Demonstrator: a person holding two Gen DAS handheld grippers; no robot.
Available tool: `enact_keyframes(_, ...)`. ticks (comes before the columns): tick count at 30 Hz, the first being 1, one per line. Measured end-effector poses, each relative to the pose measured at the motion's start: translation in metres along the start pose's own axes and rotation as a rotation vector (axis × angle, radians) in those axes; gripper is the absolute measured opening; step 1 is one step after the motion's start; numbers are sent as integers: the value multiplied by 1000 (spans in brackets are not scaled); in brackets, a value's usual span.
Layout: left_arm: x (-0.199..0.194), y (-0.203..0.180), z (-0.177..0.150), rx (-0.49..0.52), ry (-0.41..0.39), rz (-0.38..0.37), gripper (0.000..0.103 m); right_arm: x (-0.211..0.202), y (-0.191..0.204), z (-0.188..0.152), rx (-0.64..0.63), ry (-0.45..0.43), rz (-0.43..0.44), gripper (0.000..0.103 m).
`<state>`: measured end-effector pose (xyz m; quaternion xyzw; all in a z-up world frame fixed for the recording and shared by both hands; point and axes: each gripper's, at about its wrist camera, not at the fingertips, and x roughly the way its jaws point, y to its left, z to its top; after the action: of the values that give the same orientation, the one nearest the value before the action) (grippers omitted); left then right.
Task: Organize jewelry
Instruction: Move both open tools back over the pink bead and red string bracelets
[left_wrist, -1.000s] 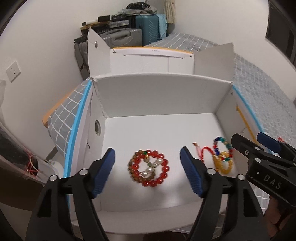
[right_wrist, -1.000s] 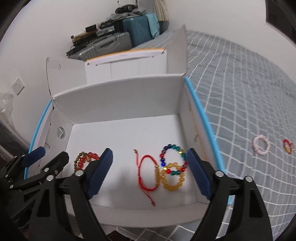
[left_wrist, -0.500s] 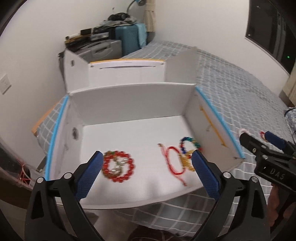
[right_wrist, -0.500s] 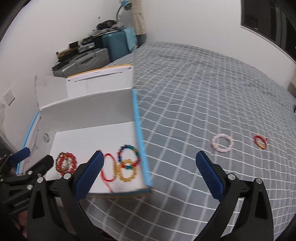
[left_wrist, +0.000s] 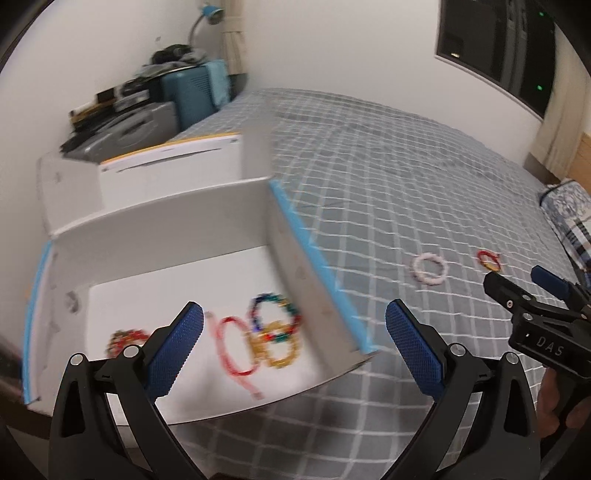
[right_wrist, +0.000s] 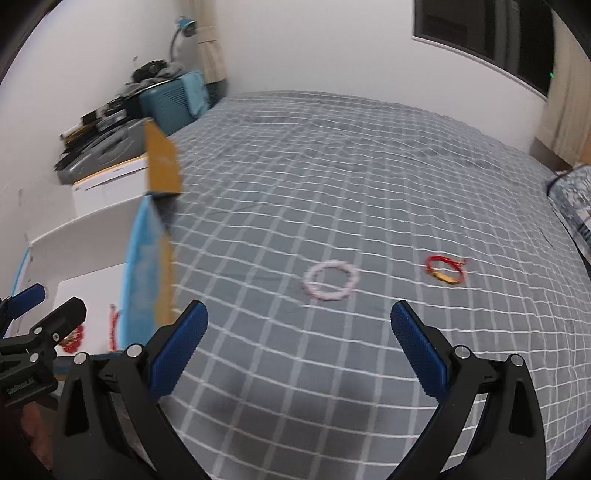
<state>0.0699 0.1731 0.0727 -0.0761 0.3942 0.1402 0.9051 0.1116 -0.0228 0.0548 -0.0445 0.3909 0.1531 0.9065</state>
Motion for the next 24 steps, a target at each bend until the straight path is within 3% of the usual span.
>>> enact_keyframes(15, 93, -132, 36, 147, 72, -64, 97, 67, -139, 13, 120, 39, -112, 95)
enact_keyframes(24, 152, -164, 53, 166, 117, -134, 97, 124, -186, 19, 177, 92, -116, 95)
